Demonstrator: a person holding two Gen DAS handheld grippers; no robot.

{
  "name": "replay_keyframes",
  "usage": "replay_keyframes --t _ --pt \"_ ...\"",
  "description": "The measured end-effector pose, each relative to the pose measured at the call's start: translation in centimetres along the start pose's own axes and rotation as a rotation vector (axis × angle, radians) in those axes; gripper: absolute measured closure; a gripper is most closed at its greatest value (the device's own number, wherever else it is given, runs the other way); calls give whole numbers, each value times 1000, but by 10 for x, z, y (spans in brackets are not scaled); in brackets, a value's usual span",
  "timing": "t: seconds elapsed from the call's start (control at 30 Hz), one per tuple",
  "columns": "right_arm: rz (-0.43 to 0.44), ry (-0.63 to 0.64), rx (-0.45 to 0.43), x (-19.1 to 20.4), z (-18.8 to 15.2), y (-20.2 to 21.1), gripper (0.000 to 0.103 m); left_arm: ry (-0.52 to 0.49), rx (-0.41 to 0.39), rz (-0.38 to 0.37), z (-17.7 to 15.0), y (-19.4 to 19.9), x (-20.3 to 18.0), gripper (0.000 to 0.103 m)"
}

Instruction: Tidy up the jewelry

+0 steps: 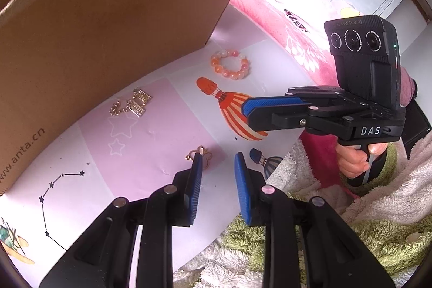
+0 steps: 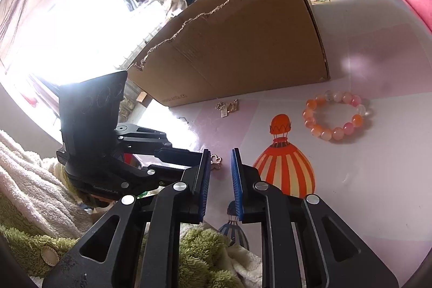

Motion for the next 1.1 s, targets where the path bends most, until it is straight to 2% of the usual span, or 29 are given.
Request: replay_keyframes --t 0.13,0.23,0.43,0.63,0.77,1.1 --pt "-4 -5 -5 -1 -1 0 85 -107 -3 136 3 3 -17 79" --pt "-4 -14 -9 -2 -1 0 85 -114 18 211 6 -3 -19 79" --pt "-5 -23 -19 -3 0 0 84 -14 20 243 9 -8 -14 79" --pt "4 -38 -23 -7 -1 -1 84 -37 41 330 11 -11 -26 79" --pt "11 -43 -25 -9 -1 -1 84 -20 59 350 13 -15 -27 74" --pt "23 -59 -34 -13 -2 0 83 -1 82 405 15 -21 -31 71"
Point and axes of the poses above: each gripper's, at about its wrist camera, not at the fingertips, and y roughly against the way its jaws point, x to its left, z to its top, the point moved 1 cm from there along -y, roughly the way its jaws point, and after that the axes turned 9 degrees about -y, right-handed, at the moved point
